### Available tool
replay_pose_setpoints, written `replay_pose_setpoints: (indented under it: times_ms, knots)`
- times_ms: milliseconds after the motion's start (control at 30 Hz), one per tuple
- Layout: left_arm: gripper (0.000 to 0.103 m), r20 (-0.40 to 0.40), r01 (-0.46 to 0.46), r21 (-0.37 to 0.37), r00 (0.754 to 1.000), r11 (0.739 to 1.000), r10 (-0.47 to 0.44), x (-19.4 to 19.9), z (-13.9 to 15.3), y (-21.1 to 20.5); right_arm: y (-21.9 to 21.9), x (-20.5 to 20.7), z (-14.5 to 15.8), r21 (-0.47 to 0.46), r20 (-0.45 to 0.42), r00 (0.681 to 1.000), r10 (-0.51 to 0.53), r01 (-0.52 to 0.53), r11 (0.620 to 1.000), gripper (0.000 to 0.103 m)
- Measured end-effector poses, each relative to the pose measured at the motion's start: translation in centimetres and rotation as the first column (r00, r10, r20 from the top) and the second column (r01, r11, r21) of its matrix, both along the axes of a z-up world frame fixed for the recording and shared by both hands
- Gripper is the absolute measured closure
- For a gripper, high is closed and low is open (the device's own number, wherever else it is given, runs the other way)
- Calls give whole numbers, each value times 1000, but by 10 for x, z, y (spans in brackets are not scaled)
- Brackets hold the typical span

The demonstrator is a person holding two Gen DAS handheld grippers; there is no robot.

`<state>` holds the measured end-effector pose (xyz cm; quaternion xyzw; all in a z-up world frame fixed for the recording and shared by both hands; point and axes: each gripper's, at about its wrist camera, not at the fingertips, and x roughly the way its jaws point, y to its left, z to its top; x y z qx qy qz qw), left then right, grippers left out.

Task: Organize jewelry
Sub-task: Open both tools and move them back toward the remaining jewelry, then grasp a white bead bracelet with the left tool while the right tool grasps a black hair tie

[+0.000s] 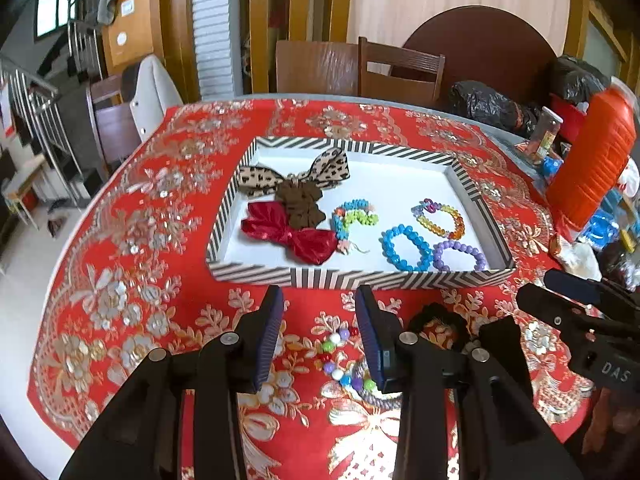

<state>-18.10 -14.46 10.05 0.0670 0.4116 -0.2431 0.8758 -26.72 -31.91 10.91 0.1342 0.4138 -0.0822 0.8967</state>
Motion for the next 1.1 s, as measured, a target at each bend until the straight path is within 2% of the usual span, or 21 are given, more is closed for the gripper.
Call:
replay_pose_setpoints:
  times_ms: [167, 433, 600, 800, 900, 967, 1000, 1100]
  knots:
    - [64, -104, 6, -50, 995, 999, -11, 3, -10, 12, -3, 0, -6, 19, -7, 1000, 7, -7, 1000, 39]
    - [64, -223, 8, -29, 975, 1000, -14, 10, -49, 14, 0, 8, -27, 33, -46, 997, 67, -66, 997, 39]
    - [64, -248, 21, -4, 968, 1000, -21, 17, -65, 10, 4, 20, -40, -5, -78, 988, 132, -132, 991, 39]
    - [64, -239, 33, 41, 971, 999, -22, 23, -77, 3, 11, 44, -65, -57, -187, 960, 207, -221, 974, 44]
    - [64, -218, 45, 65, 976, 997, -30, 23, -79, -4, 15, 51, -72, -88, -206, 950, 236, -258, 962, 49]
    - [64, -203, 53, 90, 979, 994, -34, 22, -79, -9, 16, 57, -80, -113, -233, 942, 240, -272, 956, 62]
    - [64, -195, 56, 105, 980, 993, -34, 20, -79, -11, 16, 58, -81, -118, -228, 943, 241, -272, 955, 62]
    - [64, -191, 77, 126, 980, 989, -52, 18, -79, -15, 16, 58, -81, -129, -209, 947, 243, -273, 953, 76]
